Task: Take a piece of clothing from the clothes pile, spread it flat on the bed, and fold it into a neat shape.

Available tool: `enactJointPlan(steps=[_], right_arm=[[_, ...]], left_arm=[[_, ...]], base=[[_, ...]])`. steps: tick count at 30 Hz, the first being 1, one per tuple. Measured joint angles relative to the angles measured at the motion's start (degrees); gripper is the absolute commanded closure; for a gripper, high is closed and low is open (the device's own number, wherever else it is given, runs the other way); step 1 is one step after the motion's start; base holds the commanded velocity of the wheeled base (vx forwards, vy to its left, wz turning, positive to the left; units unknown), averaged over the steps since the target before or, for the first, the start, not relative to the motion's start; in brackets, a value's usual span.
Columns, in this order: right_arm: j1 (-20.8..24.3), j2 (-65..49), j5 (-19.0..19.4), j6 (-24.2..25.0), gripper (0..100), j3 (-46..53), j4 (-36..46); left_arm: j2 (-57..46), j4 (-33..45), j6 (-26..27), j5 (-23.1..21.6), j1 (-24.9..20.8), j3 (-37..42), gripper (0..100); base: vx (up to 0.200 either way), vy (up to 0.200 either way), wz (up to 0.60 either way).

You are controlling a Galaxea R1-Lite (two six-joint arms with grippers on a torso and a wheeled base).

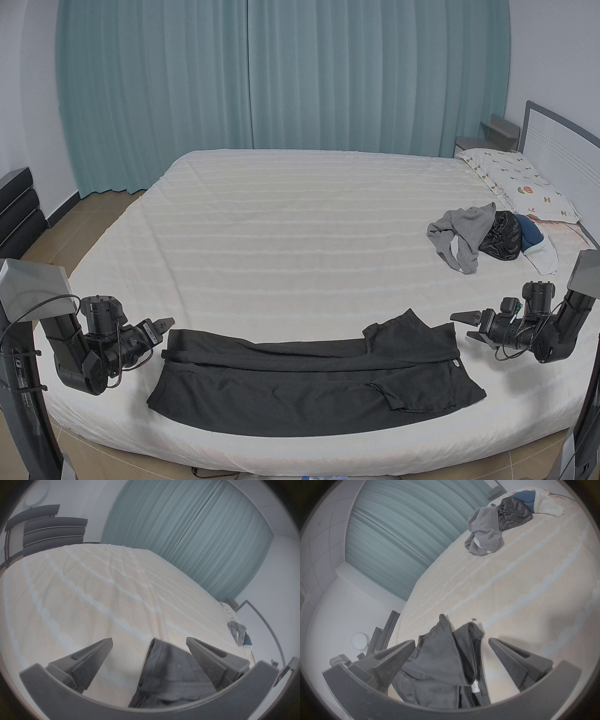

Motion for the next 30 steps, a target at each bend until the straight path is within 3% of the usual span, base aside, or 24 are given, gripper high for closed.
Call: enactJointPlan(steps=[7,11,12,30], right_arm=[[1.6,2.4,-3.0,5.0,0,-4.1,0.2],[2.4,4.3,-3.5,6.1,0,-5.4,0.2],[2.4,4.8,-3.6,6.2,0,-5.6,0.1],[2.7,7.8,-5.5,8.1,0,-8.3,0.1]], left_arm=[[0.4,8.8,-7.2,0.0,-1.6,-8.6,0],[1.8,11.0,-8.7,-0.1,-2.9,-12.3,0],[2.4,11.2,-8.8,-0.1,-3.2,-13.0,100],[5.0,10.2,-8.8,0.9,-2.6,-14.2,100]], base=[[0.0,0.0,0.0],[0.0,0.0,0.0],[0.0,0.0,0.0],[0.0,0.0,0.0]])
